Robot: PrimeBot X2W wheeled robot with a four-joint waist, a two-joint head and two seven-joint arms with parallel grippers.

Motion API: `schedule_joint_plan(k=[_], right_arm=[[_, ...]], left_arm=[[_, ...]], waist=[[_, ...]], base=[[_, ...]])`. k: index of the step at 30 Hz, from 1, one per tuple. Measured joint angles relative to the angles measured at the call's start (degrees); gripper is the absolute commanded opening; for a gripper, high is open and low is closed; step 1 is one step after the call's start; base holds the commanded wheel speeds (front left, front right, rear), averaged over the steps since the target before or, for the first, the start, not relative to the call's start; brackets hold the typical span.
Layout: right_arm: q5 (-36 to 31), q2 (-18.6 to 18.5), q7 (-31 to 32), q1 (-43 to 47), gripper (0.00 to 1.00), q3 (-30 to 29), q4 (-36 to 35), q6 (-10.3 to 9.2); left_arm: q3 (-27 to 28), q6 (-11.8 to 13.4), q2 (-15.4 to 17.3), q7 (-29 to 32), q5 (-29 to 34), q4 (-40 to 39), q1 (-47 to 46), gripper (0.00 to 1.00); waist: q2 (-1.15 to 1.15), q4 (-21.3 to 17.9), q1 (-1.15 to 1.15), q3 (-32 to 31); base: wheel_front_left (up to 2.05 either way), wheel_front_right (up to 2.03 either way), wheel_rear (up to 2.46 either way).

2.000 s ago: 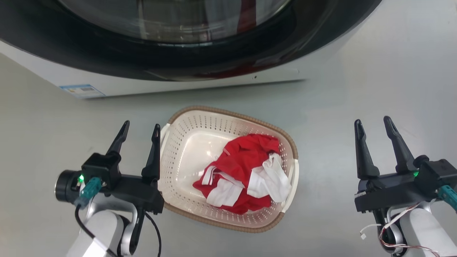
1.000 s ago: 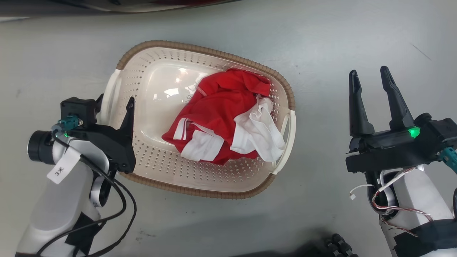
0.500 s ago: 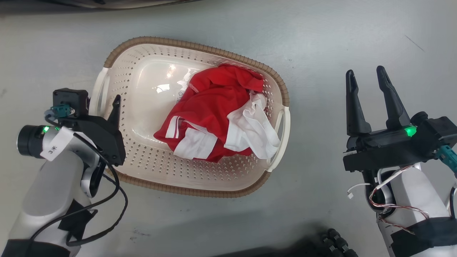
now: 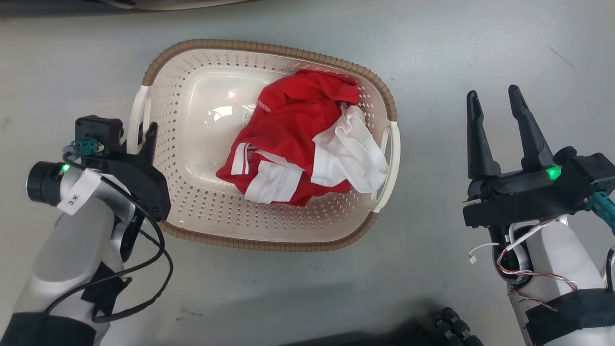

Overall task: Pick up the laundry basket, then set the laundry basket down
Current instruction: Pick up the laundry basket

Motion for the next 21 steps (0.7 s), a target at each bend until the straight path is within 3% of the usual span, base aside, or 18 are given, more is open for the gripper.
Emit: schedule_joint_plan(k=[21], right_arm=[[-0.54,0.2,0.0,-0.19,1.0,-2.42,2.12,0.65]], left_arm=[[3.57,1.05,-5.24,-2.93,-5.08,10.02,3.12,0.0]], waist=[[0.0,2.45,0.0,-4.09]], base=[[0.0,0.0,0.0]])
